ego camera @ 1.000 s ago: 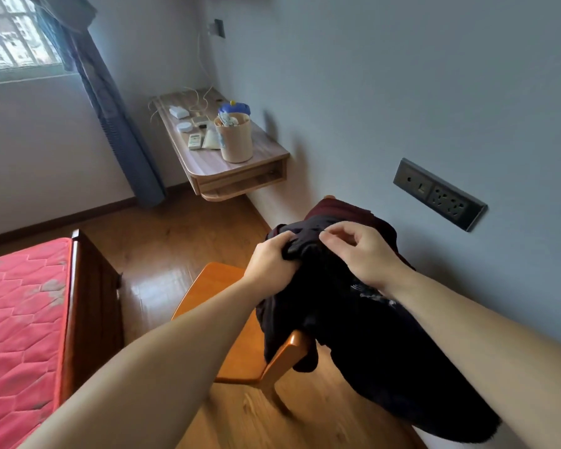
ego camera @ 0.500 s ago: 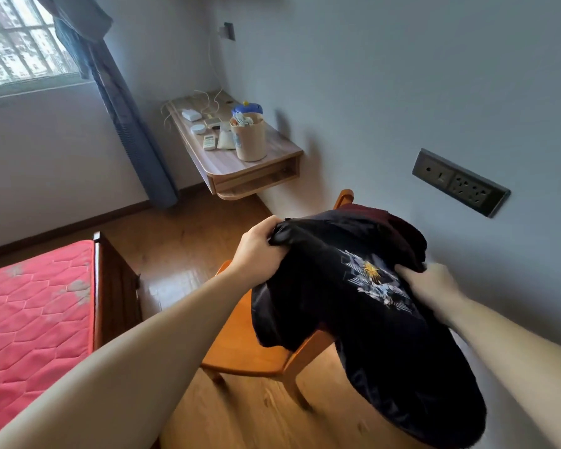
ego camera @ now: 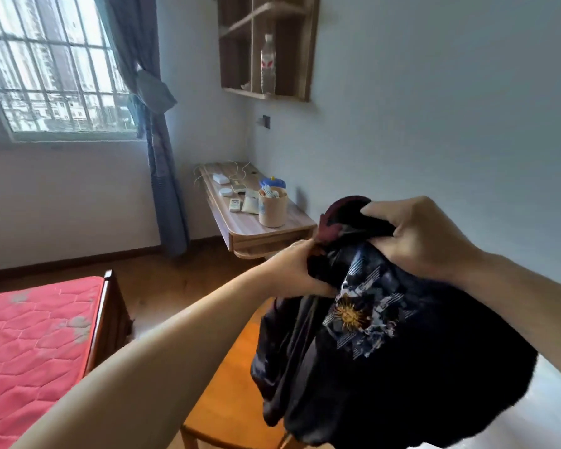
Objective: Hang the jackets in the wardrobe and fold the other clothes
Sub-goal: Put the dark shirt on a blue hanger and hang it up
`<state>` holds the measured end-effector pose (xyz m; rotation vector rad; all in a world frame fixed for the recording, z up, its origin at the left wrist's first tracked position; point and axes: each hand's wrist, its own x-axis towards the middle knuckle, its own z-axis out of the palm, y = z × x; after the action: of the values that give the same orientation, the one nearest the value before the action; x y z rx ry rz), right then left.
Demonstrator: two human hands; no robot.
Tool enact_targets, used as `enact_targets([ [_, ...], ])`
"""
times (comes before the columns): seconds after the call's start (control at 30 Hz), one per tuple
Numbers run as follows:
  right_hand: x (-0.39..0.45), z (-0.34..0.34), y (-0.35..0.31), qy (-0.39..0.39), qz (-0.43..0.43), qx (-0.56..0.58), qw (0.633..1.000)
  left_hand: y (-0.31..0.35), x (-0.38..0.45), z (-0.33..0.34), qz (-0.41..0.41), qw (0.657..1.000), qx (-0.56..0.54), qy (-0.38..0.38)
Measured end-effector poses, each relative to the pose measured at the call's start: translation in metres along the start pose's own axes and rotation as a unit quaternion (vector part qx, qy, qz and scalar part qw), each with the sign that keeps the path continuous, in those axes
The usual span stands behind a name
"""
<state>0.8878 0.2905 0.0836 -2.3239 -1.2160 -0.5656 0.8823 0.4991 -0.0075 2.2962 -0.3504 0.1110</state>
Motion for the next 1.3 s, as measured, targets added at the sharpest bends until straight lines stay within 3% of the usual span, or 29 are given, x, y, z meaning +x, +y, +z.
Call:
enact_targets([
  [0.07,0.012,-0.021,-0.016,0.032,-0.012,0.047,0.998,0.001,-0.01,-0.014,-0.009,0.982,-0.184,0.04],
  [0.13,0.022,-0.039,-0.028,0.049,-0.014,0.082,0.995,0.006,-0.018,-0.032,-0.046,0.935,-0.338,0.098],
  [0.2,0.03,-0.048,-0.046,0.03,-0.037,0.11,0.993,0.009,-0.024,-0.054,-0.056,0.926,-0.337,0.16],
  [0.23,0.034,-0.049,-0.058,0.019,-0.059,0.123,0.99,0.009,-0.027,-0.066,-0.048,0.931,-0.329,0.149],
  [0.33,0.047,-0.047,-0.094,-0.018,-0.113,0.145,0.983,0.015,-0.051,-0.093,-0.047,0.942,-0.332,0.033],
  [0.47,0.067,-0.039,-0.118,-0.02,-0.138,0.178,0.974,0.018,-0.087,-0.118,-0.074,0.952,-0.296,0.0],
  [0.57,0.076,-0.026,-0.118,-0.029,-0.14,0.176,0.974,0.022,-0.114,-0.141,-0.096,0.963,-0.241,0.07],
  [0.63,0.075,-0.01,-0.111,-0.037,-0.122,0.167,0.978,0.011,-0.132,-0.159,-0.123,0.976,-0.042,0.173],
  [0.73,0.068,0.026,-0.109,-0.054,-0.116,0.172,0.977,0.004,-0.168,-0.181,-0.113,0.908,0.275,0.294],
  [0.8,0.063,0.05,-0.115,-0.065,-0.119,0.189,0.973,0.013,-0.194,-0.19,-0.126,0.873,0.36,0.304],
  [0.87,0.061,0.068,-0.123,-0.071,-0.134,0.197,0.969,0.026,-0.217,-0.201,-0.15,0.866,0.339,0.334],
  [0.97,0.057,0.086,-0.138,-0.054,-0.172,0.243,0.953,0.062,-0.245,-0.206,-0.173,0.874,0.221,0.397],
  [1.07,0.039,0.103,-0.156,-0.04,-0.134,0.315,0.939,0.108,-0.256,-0.194,-0.18,0.869,0.157,0.433],
  [1.1,0.029,0.111,-0.16,-0.067,-0.116,0.359,0.924,0.122,-0.256,-0.187,-0.184,0.867,0.158,0.436],
  [1.17,0.004,0.131,-0.165,-0.209,-0.095,0.448,0.864,0.145,-0.257,-0.175,-0.197,0.862,0.178,0.433],
  [1.23,-0.021,0.151,-0.166,-0.373,-0.064,0.506,0.775,0.161,-0.262,-0.168,-0.214,0.858,0.206,0.419],
  [1.3,-0.036,0.167,-0.165,-0.417,-0.021,0.594,0.687,0.169,-0.275,-0.16,-0.237,0.859,0.209,0.402],
])
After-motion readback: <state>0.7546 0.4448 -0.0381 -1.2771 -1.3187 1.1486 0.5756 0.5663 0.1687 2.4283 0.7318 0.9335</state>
